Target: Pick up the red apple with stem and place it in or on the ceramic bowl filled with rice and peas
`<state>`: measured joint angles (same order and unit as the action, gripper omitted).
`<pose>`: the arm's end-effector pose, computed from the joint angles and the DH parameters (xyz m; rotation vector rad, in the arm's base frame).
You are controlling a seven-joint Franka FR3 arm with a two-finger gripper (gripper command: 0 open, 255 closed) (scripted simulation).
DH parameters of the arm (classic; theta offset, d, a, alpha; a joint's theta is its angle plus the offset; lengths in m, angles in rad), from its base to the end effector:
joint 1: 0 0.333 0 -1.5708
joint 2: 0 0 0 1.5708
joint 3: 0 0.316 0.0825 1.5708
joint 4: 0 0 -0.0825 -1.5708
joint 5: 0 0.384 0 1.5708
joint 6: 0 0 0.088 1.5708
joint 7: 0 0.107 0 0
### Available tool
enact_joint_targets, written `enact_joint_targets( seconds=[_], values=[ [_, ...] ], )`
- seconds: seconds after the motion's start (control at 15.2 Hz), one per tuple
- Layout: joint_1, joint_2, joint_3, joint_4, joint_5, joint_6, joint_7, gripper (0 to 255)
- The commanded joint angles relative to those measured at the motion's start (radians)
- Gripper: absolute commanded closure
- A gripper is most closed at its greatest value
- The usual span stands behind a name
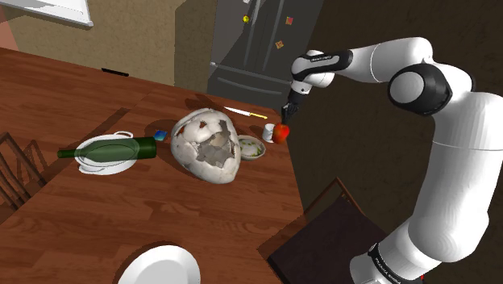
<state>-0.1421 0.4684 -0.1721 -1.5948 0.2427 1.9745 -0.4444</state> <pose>0.6484 -0.1795 0.3589 -2.9804 -0.0606 0.0321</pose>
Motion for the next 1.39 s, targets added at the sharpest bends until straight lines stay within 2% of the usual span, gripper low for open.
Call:
enact_joint_targets(
  seconds=[0.0, 0.66, 0.99, 1.32],
  values=[
    [0.0, -0.01, -0.002, 0.015, -0.004, -0.025, 0.005, 255],
    [-0.001, -0.045, -0.007, 0.091, -0.017, -0.134, 0.025, 255],
    [0.054, -0.013, 0.02, 0.214, -0.022, -0.209, 0.126, 255],
    [0.105, 0.055, 0.045, 0.394, -0.024, -0.305, 0.227, 255]
  ],
)
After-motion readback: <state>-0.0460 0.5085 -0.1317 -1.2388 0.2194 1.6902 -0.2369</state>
